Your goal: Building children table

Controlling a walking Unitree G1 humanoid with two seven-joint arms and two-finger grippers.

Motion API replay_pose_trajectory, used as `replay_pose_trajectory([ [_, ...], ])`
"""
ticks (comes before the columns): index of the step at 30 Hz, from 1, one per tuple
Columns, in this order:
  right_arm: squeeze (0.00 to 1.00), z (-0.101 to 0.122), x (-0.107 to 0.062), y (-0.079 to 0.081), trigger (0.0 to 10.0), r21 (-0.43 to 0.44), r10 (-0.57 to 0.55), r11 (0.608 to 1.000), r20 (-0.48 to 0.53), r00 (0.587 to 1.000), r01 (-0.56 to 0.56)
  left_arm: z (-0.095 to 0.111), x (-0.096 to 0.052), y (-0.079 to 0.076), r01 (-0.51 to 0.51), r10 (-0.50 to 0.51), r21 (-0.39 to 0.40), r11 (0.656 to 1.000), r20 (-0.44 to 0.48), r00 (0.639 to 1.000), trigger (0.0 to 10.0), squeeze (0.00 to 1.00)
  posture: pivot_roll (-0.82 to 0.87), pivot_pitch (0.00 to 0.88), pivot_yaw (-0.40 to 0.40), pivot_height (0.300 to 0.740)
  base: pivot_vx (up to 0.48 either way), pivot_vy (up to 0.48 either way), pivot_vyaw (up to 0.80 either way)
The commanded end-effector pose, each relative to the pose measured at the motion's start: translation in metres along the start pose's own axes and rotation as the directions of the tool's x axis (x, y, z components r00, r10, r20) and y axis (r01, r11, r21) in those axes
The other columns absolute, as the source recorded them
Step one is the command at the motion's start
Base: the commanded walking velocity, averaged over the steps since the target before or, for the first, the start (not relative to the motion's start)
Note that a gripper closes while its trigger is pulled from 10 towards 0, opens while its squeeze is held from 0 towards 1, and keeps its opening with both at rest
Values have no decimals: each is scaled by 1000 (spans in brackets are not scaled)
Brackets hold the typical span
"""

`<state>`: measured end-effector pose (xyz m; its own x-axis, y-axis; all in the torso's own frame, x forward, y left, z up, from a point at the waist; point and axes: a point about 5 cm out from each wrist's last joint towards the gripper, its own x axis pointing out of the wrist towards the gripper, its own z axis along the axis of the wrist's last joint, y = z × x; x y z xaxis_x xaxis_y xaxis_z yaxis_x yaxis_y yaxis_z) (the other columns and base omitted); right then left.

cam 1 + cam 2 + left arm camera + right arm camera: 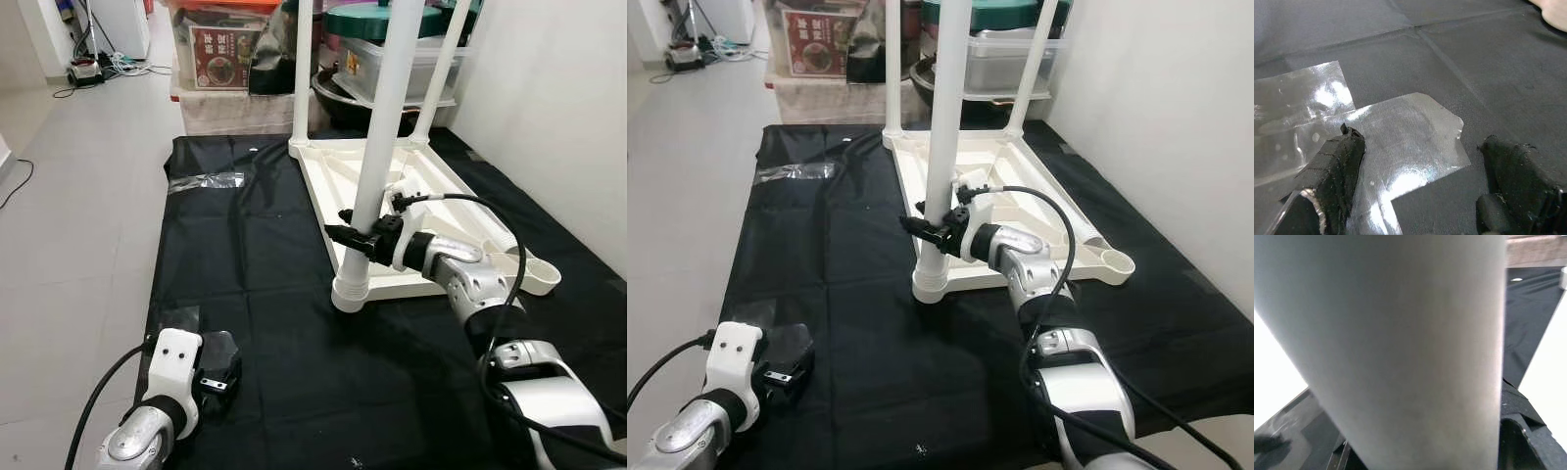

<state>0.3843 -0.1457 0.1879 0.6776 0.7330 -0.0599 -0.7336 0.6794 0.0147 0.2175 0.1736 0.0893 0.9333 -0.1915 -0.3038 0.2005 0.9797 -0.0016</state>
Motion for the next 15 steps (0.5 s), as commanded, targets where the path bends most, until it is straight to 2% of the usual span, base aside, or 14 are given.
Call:
replay_pose_trajectory([
  [1, 0, 5, -4, -20, 0, -3, -285, 958, 20, 958, 285, -9, -2, 1, -2, 3, 3, 1000, -45, 999, 10000, 0, 155, 0, -98, 740, 0, 0, 0],
  [3, 0, 5, -4, -20, 0, -3, -285, 958, 20, 958, 285, -9, -2, 1, -2, 3, 3, 1000, -45, 999, 10000, 0, 155, 0, -98, 740, 0, 0, 0],
  [4, 0, -14, -17, -36, 0, 19, -659, 749, -76, 748, 662, -10, -1, -1, 0, 0, 3, 1000, -46, 999, 10000, 0, 153, 0, -100, 740, 0, 0, 0],
  [6, 0, -14, -17, -36, 0, 19, -659, 749, -76, 748, 662, -10, -1, -1, 0, 0, 3, 1000, -46, 999, 10000, 0, 153, 0, -100, 740, 0, 0, 0],
  [7, 0, -29, -22, -28, 0, 6, -750, 656, -101, 653, 755, -10, 0, -1, 0, 0, 1, 1000, -46, 999, 10000, 0, 149, 0, -98, 740, 0, 0, 0],
  [8, 0, -29, -22, -28, 0, 6, -750, 656, -101, 653, 755, -10, 0, -1, 0, 0, 1, 1000, -46, 999, 10000, 0, 149, 0, -98, 740, 0, 0, 0],
  [9, 0, -48, -17, 1, 0, 14, -766, 635, -115, 633, 772, -10, 1, -3, 1, -1, 0, 1000, -47, 999, 10000, 0, 143, 0, -90, 740, 0, 0, 0],
  [10, 0, -48, -17, 1, 0, 14, -766, 635, -115, 633, 772, -10, 1, -3, 1, -1, 0, 1000, -47, 999, 10000, 0, 143, 0, -90, 740, 0, 0, 0],
  [11, 0, -63, -15, 28, 0, 33, -777, 617, -131, 615, 786, -9, 3, -4, 5, -6, -4, 1000, -44, 999, 10000, 0, 148, 0, -81, 740, 0, 0, 0],
  [12, 0, -63, -15, 28, 0, 33, -777, 617, -131, 615, 786, -9, 3, -4, 5, -6, -4, 1000, -44, 999, 10000, 0, 148, 0, -81, 740, 0, 0, 0],
  [13, 0, -72, -13, 46, 0, 64, -783, 600, -160, 601, 798, -7, 4, -5, 12, -12, 0, 1000, -41, 999, 10000, 0, 141, 0, -74, 740, 0, 0, 0],
  [15, 0, -72, -13, 46, 0, 64, -783, 600, -160, 601, 798, -7, 4, -5, 12, -12, 0, 1000, -41, 999, 10000, 0, 141, 0, -74, 740, 0, 0, 0],
])
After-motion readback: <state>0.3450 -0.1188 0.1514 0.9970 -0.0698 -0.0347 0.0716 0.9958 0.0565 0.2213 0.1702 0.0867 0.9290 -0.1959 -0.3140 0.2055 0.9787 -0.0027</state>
